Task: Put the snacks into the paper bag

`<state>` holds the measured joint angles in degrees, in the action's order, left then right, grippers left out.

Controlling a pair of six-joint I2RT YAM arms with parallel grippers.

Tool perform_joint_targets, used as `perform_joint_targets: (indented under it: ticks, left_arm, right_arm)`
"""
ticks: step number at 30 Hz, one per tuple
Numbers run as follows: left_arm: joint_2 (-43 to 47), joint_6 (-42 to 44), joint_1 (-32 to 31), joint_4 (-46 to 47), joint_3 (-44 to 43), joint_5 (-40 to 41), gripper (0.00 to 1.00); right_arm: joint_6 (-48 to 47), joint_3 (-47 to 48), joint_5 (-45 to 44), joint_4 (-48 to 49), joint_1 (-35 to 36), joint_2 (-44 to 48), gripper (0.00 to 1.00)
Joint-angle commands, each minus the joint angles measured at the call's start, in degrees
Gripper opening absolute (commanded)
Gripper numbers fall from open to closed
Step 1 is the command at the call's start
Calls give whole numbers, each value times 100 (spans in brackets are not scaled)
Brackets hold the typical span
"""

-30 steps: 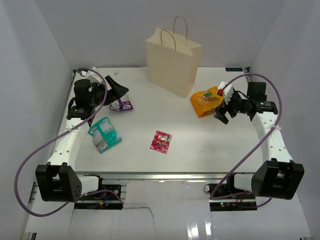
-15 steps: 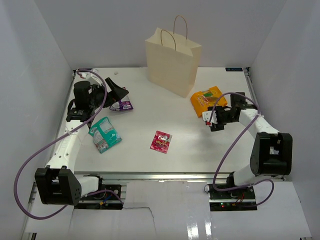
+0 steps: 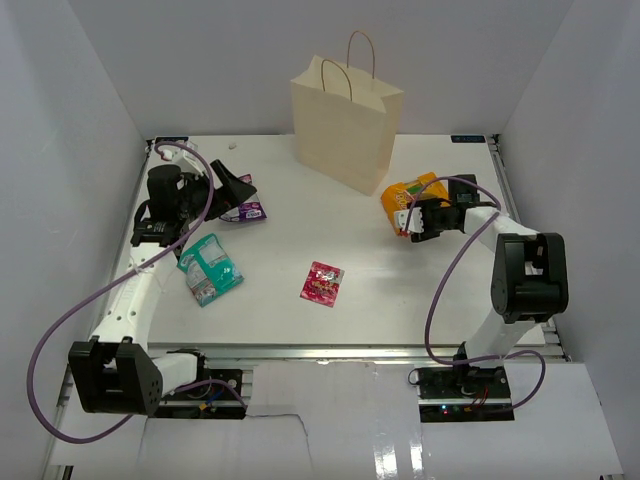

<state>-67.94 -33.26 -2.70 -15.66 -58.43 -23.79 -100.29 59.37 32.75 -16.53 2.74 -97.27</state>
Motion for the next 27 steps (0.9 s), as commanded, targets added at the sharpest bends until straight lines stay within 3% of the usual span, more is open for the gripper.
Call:
perform_joint_targets:
  ticks: [1,13,17,21,27]
  left_arm:
    - [71,74,-3,-86,-19,33,98]
    - [-219,56,-2,-78,-133,-38,98]
    - [-263,56,-3,-78,-142,-55,98]
    - [-325,56,-3,-78,-168,-73,98]
    - [-369,74,-2,-77,-186,-82,98]
  right_arm:
    - [167,92,-102,563,51,-107,60]
    - [396,118,-67,845,279,-433,59]
    - [633,127,-23,976,314,-485,53]
    - [879,145,-41,1099,306,-512,32]
    - [1221,179,47,1100,297,-415,14]
